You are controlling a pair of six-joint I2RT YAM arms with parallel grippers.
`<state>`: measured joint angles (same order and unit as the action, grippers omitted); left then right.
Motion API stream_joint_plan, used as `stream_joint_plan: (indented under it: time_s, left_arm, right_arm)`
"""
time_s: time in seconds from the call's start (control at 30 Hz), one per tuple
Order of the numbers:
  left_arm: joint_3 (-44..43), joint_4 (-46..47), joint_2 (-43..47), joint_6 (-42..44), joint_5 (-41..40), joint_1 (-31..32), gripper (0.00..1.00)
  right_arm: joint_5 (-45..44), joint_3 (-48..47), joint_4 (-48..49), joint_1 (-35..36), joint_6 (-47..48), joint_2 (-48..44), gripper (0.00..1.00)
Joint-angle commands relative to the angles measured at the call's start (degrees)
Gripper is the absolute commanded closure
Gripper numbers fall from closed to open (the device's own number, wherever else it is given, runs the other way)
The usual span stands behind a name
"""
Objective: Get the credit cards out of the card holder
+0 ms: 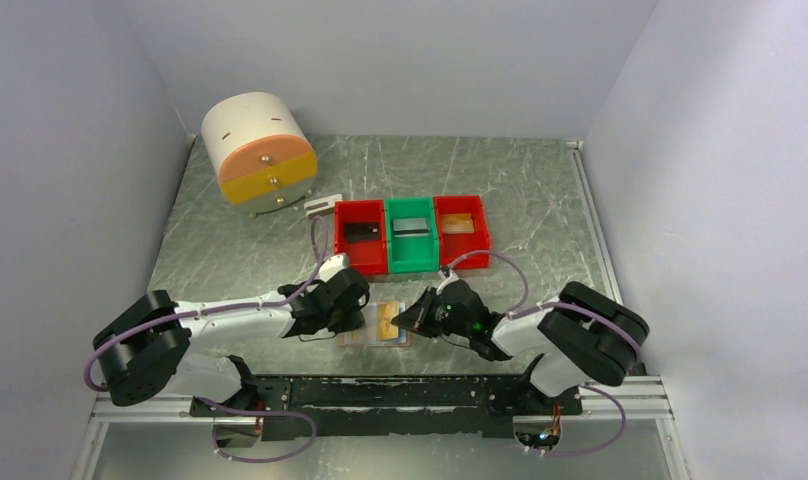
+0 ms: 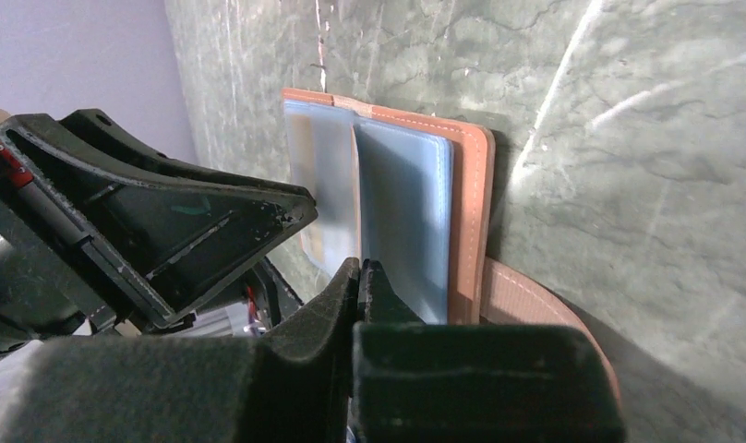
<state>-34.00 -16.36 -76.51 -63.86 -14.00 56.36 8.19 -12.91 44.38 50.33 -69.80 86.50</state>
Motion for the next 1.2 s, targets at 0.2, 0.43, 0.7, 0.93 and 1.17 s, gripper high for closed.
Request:
stream_joint_plan:
  time_s: [0.2, 0.43, 0.7, 0.93, 1.17]
  left_arm:
    - [1.1, -6.9, 2.1, 3.3, -2.0, 0.2, 0.67]
    - [0.1, -5.5, 3.8, 4.6, -0.9, 0.2, 0.6]
    - [-1.5, -7.5, 8.0, 6.1, -2.2, 0.2, 0.52]
    - [-3.2, -12.8, 10.9, 7.3, -6.8, 0.3, 0.35]
    - [-3.7, -13.9, 15.2, 11.5, -6.7, -2.8, 0.14]
  right_arm:
    - [-2.9, 2.3, -11.5, -1.7, 6.1, -11.4, 1.0]
    - [-6.0, 3.8, -15.7, -1.9, 12.0, -21.2, 1.0]
    - [-10.0, 5.9, -15.9, -1.8, 26.5, -34.3, 1.0]
    - [-12.4, 5.5, -18.7, -1.7, 43.2, -46.9, 1.0]
    - [-12.4, 1.2, -24.1, -1.8, 61.4, -50.5, 1.0]
